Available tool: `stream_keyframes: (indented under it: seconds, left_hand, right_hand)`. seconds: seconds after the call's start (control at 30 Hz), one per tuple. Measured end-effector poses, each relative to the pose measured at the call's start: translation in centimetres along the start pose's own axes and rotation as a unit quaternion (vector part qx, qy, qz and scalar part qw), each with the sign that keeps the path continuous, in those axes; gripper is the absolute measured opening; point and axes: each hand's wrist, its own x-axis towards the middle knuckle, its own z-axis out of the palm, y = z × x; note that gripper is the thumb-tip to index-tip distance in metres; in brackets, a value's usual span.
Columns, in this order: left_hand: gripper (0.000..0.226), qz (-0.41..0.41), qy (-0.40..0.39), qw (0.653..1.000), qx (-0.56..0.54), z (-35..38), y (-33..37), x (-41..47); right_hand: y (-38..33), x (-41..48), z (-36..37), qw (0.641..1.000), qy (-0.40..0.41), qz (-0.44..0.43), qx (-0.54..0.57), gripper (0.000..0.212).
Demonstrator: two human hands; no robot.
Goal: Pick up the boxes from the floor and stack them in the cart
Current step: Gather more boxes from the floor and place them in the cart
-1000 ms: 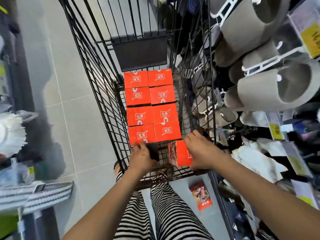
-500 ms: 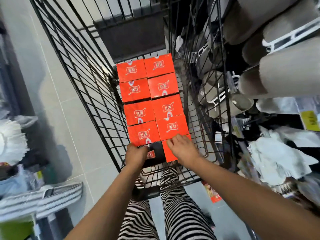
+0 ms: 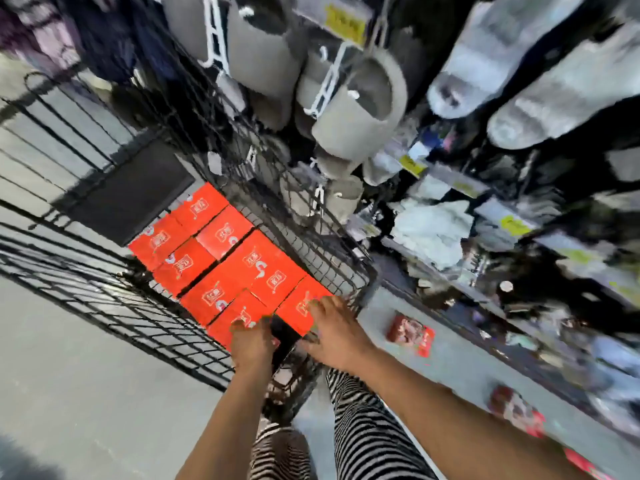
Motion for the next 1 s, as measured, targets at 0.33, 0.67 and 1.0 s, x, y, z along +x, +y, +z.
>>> stream_keyframes:
  seconds: [0.33, 0.67, 1.0]
  left_hand:
    - [0.041, 0.405, -0.183, 0.847, 0.292, 7.5, 3.6, -13.4]
    - [0.030, 0.440, -0.396, 0.508, 0.626, 22.5, -13.2, -22.3]
    - [0.048, 0.463, -0.367, 0.194, 0.783, 36.5, -33.3, -13.4]
  right_hand:
    - [3.2, -16.7, 1.6, 0.816, 0.218, 0.361, 0.395, 0.055]
    - [11.3, -35.3, 15.3, 0.587, 0.195, 0.552, 0.559, 0.042]
    - [22.3, -40.4, 36.4, 0.509, 0.181, 0.595, 0.595, 0.054]
